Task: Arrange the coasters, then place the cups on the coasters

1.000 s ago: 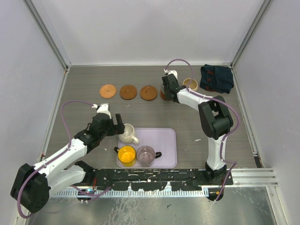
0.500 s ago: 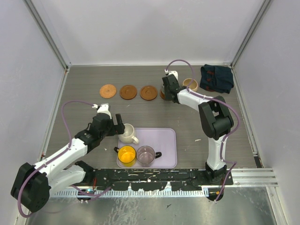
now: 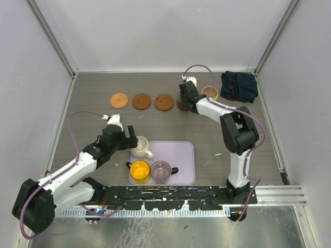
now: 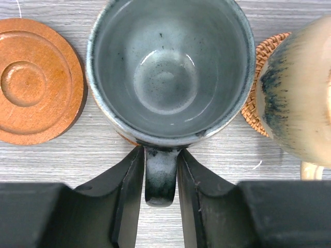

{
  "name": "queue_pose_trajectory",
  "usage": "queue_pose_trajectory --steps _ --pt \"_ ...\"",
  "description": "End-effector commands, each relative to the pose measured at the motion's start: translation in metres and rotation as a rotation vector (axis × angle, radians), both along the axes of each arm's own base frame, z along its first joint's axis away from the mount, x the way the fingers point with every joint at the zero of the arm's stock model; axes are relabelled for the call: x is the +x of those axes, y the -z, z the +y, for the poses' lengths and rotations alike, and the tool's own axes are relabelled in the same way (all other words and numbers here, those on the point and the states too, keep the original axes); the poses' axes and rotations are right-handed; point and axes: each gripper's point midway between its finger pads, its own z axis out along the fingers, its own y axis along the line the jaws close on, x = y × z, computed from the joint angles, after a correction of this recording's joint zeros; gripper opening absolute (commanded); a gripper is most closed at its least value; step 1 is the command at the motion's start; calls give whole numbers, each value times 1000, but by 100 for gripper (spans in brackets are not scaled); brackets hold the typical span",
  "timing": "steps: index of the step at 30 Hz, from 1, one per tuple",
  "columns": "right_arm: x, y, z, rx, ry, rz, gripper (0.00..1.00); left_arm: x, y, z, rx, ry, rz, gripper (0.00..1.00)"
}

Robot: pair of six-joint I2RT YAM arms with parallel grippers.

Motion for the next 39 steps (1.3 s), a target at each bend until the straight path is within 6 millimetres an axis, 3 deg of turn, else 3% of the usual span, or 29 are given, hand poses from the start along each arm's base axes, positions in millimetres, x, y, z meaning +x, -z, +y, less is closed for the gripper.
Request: queue_pose_trajectory --steps 1,18,23,27,34,39 --pt "14 -55 8 52 6 -137 40 15 -22 -7 -32 -8 -76 98" --pt "2 -58 4 17 33 -143 44 13 -23 -5 -37 -10 -83 98" --pt "-8 -62 -2 4 51 -153 63 12 -24 -5 -40 -9 -83 98" --pt "-18 -73 -1 9 45 -170 71 12 -25 -6 -44 -9 -86 98" --pt "-42 -101 10 58 -7 -214 71 10 -28 -7 -55 3 -91 98" --pt "-70 -116 38 150 -184 -203 66 5 -30 -7 -67 11 -83 98"
